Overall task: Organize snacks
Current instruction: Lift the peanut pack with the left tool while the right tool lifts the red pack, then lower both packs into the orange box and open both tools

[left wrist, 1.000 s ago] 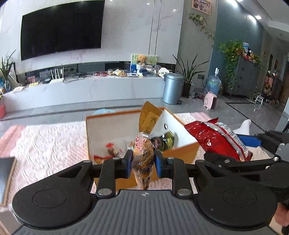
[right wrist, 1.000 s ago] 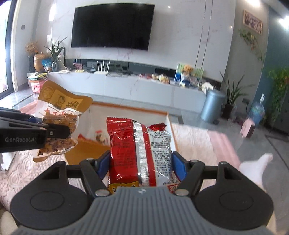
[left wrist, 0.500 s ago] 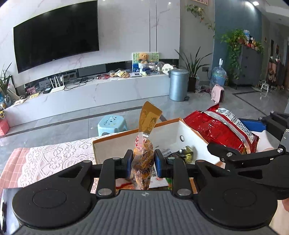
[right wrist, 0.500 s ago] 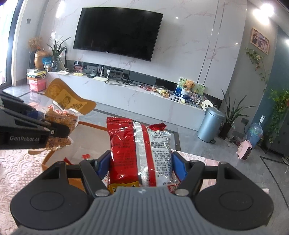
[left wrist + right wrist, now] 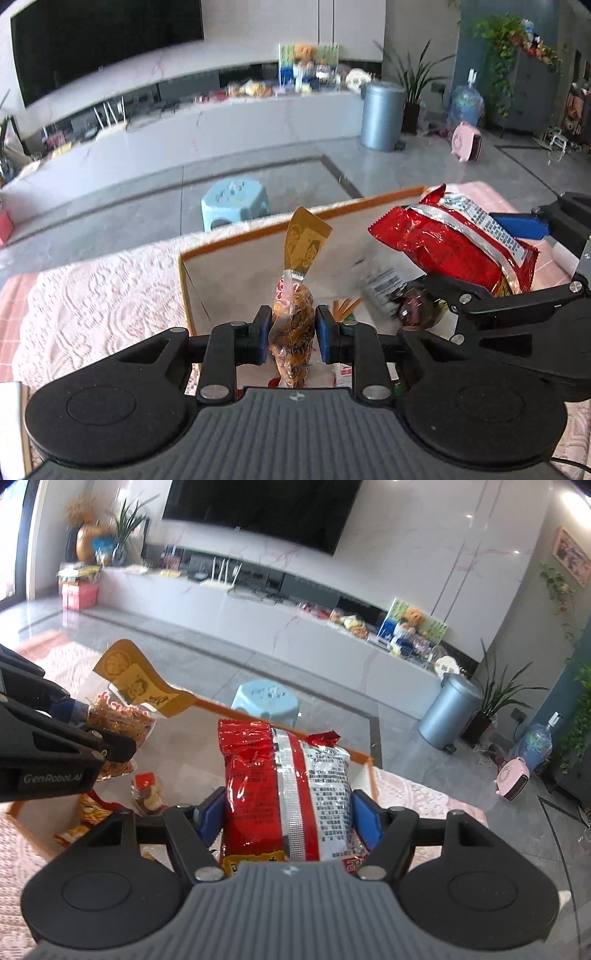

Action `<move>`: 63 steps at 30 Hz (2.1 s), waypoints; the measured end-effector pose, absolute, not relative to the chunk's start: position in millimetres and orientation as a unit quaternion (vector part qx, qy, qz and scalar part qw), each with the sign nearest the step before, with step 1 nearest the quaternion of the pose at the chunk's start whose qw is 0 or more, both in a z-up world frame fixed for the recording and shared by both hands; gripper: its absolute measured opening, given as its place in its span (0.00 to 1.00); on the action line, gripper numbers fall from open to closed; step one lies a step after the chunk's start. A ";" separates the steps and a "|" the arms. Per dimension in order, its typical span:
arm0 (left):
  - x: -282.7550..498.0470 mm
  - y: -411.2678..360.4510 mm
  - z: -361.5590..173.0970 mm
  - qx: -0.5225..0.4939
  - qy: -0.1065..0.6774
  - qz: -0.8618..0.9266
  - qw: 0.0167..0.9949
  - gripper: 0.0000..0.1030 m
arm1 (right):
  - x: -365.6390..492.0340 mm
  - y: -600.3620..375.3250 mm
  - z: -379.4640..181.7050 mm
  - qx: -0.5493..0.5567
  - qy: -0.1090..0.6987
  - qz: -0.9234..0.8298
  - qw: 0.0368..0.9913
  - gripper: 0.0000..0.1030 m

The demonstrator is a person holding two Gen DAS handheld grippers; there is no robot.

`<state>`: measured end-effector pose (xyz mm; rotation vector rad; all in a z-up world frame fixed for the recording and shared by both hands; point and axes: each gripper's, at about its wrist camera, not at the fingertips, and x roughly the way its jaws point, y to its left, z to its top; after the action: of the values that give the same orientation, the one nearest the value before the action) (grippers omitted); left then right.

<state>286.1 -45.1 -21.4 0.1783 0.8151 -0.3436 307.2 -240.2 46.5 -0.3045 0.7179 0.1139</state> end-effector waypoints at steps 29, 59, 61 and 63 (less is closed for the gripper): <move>365.7 -52.6 -69.5 0.064 0.490 -0.173 0.852 0.27 | 392.0 -212.6 -29.9 -0.223 0.446 0.100 0.861 0.66; 320.1 -4.4 -9.0 0.070 0.390 -0.125 0.910 0.44 | 403.9 -217.0 -4.0 -0.117 0.468 0.154 0.862 0.67; 318.0 3.7 -5.1 0.056 0.383 -0.122 0.914 0.44 | 407.9 -212.0 -1.7 -0.101 0.469 0.163 0.862 0.67; 317.6 10.2 -3.4 0.046 0.382 -0.120 0.915 0.44 | 411.5 -205.0 -2.2 -0.096 0.468 0.165 0.863 0.67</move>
<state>317.6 10.2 -3.4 0.0940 0.7855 -0.2460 411.5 -205.0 -2.2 -0.2021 0.9820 0.3468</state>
